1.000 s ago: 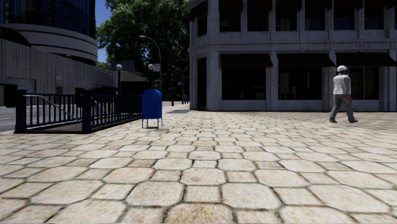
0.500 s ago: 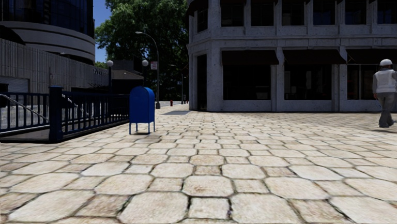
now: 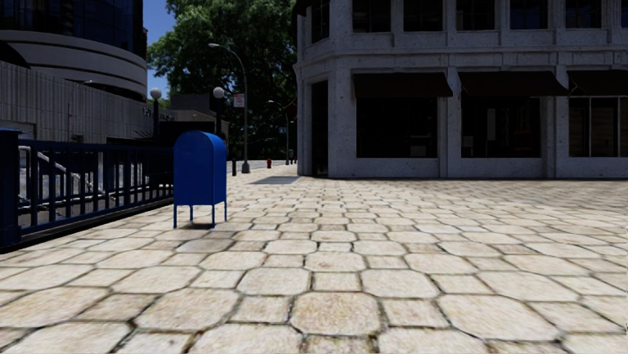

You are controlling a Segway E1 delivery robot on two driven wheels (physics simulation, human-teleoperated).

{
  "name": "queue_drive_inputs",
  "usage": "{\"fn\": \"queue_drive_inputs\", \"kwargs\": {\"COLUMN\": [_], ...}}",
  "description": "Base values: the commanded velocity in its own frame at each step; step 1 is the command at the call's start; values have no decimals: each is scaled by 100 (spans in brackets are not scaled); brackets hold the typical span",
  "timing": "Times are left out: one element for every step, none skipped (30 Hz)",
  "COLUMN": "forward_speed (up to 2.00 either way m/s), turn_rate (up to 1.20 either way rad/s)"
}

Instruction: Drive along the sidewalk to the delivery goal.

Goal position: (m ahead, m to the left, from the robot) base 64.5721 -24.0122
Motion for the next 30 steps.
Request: {"fn": "queue_drive_inputs", "kwargs": {"forward_speed": [200,200,200,200,200,200,200,200,200,200,200,200,200,200,200,200,200,200,200,200,200,200,200,200,200,200,200,200,200,200], "turn_rate": [0,0,0,0,0,0,0,0,0,0,0,0,0,0,0,0,0,0,0,0,0,0,0,0,0,0,0,0,0,0]}}
